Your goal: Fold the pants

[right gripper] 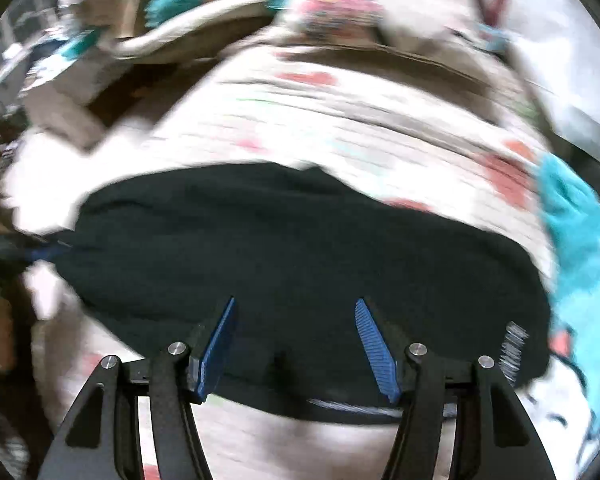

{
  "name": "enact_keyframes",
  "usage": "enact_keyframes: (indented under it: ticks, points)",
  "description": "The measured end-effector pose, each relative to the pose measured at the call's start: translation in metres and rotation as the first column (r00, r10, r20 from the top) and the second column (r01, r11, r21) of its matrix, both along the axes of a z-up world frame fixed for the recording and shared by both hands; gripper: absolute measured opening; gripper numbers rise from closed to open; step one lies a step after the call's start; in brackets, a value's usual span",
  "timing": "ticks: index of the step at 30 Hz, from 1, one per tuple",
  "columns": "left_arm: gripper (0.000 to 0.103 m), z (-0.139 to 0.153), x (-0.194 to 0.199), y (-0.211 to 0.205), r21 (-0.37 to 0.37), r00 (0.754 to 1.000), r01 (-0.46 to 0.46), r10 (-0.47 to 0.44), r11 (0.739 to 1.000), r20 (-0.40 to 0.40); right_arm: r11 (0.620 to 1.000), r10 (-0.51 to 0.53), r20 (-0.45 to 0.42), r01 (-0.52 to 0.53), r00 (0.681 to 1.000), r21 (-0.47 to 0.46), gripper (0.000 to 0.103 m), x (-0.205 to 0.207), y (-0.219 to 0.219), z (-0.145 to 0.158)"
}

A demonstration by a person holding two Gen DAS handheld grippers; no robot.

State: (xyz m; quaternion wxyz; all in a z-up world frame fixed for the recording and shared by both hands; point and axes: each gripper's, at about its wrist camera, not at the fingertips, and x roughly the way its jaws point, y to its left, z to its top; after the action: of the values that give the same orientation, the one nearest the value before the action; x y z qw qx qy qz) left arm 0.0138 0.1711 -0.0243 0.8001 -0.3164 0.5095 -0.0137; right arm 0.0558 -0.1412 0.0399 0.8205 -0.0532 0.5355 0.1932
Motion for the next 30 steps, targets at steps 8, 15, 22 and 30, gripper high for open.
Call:
enact_keyframes:
  ticks: [8,15,22,30]
  points:
    - [0.056,-0.019,-0.017,0.02,-0.074,0.995,-0.073,0.067,0.995,-0.076,0.959,0.282,-0.059,-0.28,0.957,0.049,0.066,0.033,0.135,-0.005]
    - [0.072,-0.031,-0.01,0.018,-0.144,0.997,-0.054,0.045,0.988,-0.065,0.863,0.491,-0.126,-0.502,0.862,-0.066,0.067,0.047,0.226,-0.037]
    - [0.087,-0.033,-0.004,0.012,-0.18,0.998,-0.053,0.045,0.982,-0.044,0.781,0.577,-0.193,-0.606,0.793,-0.153,0.074,0.051,0.285,-0.075]
    - [0.027,-0.031,-0.001,0.018,-0.22,1.0,0.006,-0.012,0.975,-0.027,0.772,0.561,-0.164,-0.584,0.811,-0.251,0.029,0.037,0.292,-0.074]
